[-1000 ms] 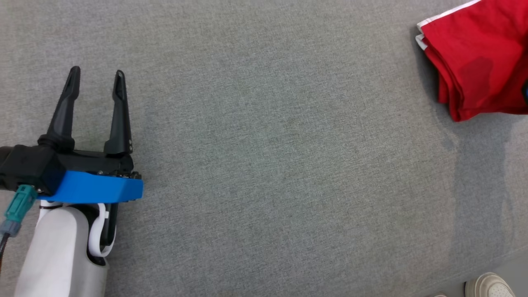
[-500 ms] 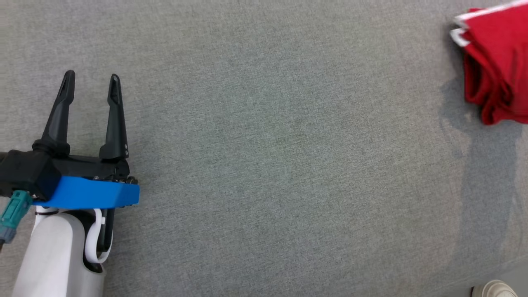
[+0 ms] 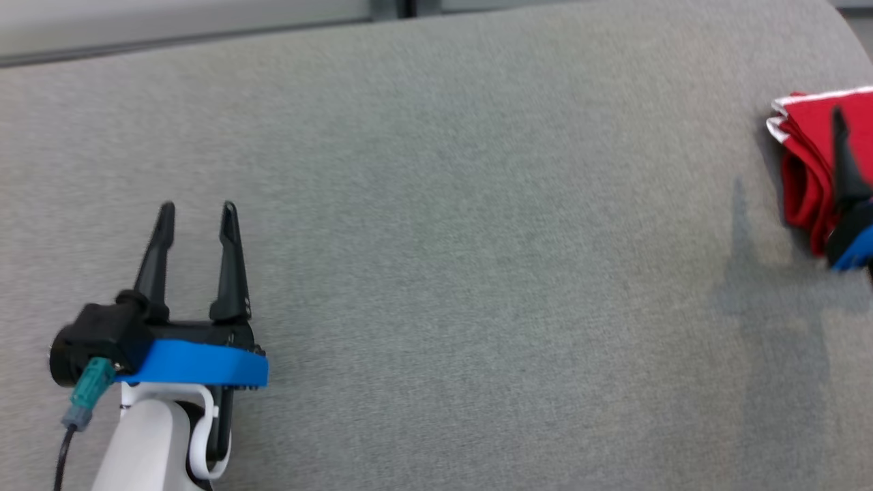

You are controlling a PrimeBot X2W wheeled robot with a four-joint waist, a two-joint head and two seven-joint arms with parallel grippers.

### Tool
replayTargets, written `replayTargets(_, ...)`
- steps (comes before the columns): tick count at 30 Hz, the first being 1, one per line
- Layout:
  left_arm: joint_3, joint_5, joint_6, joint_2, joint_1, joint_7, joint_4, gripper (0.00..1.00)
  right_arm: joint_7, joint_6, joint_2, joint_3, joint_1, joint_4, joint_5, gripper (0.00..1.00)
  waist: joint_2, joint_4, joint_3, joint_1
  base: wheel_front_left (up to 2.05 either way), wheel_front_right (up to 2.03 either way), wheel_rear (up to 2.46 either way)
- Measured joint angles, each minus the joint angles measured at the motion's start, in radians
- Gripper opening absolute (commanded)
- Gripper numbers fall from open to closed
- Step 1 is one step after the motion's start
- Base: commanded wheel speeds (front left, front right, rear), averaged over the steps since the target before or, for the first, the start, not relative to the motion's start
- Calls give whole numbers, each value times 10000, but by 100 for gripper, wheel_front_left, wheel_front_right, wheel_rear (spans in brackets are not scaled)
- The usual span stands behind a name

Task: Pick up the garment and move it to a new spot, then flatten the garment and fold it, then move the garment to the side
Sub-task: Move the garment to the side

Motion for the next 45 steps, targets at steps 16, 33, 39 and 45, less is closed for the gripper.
replayTargets(16, 240, -71, -142, -403, 833, -196, 1358, 100, 1020, -4, 2378, -963, 5011, -5576, 1064, 100, 0, 1444, -2035, -1, 0, 0, 0)
replayTargets(33, 428, 184, -359, -673, 1211, -196, 1827, 100, 1429, -2, 3960, -1521, 6525, -6581, 623, 100, 0, 1374, -2702, 0, 0, 0, 0)
replayTargets(39, 533, 217, -395, -673, 1297, -196, 1837, 100, 1285, -2, 4008, -1296, 6507, -6395, 351, 100, 0, 1321, -2675, 1, 0, 0, 0)
replayTargets(45, 581, 272, -447, -719, 1281, -196, 1835, 100, 1057, -2, 3950, -1266, 6408, -6100, 301, 100, 0, 1379, -2560, 1, 0, 0, 0)
